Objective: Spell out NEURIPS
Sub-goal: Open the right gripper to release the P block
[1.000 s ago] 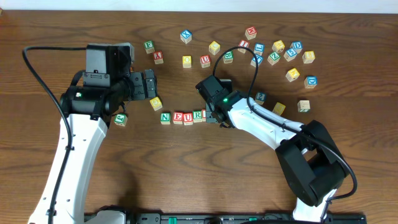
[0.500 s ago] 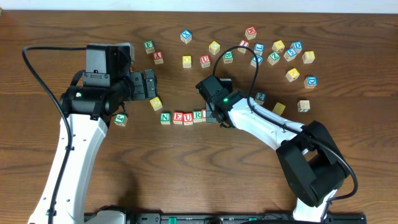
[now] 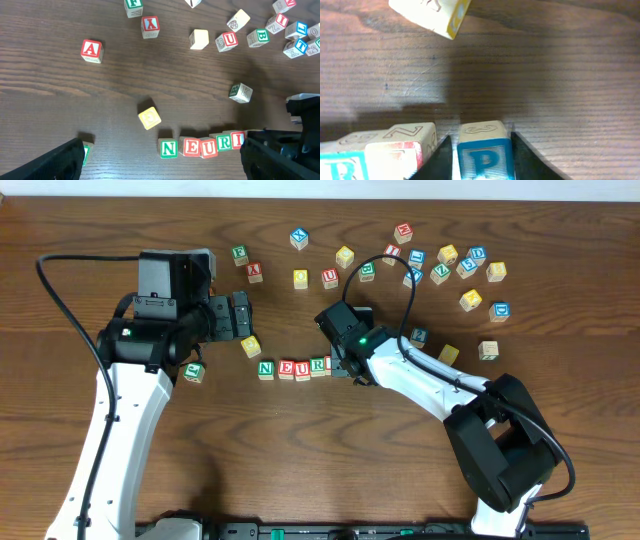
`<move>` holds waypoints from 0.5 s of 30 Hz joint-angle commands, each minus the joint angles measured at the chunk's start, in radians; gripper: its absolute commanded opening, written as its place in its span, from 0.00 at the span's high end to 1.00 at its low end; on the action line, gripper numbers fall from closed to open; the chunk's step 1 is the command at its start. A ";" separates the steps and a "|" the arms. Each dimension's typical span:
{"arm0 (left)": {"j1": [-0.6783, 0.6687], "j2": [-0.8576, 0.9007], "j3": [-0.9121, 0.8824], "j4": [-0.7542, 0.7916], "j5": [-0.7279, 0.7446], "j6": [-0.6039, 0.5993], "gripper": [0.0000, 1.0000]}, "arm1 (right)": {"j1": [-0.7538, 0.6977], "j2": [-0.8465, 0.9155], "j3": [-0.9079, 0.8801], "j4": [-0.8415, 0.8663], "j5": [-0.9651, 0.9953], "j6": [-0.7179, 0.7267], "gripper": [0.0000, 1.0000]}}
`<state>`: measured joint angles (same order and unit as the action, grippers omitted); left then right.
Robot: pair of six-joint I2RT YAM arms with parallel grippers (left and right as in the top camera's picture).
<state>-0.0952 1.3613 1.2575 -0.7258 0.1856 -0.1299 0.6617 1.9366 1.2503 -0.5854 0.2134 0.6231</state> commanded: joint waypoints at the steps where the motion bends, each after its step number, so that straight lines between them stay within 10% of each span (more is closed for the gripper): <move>1: 0.002 -0.009 0.023 0.000 0.006 0.006 0.02 | 0.007 -0.001 -0.005 -0.001 0.006 0.008 0.87; 3: 0.002 -0.009 0.023 0.000 0.006 0.006 0.02 | 0.007 -0.001 -0.005 -0.001 0.006 0.008 0.89; 9: 0.002 -0.009 0.023 0.000 0.006 0.006 0.02 | 0.007 -0.001 -0.005 -0.001 0.006 0.008 0.54; 15: 0.002 -0.009 0.023 0.000 0.006 0.006 0.02 | 0.007 -0.001 -0.005 -0.001 0.006 0.008 0.48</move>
<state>-0.0952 1.3613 1.2575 -0.7258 0.1856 -0.1299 0.6617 1.9366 1.2495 -0.5858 0.2131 0.6247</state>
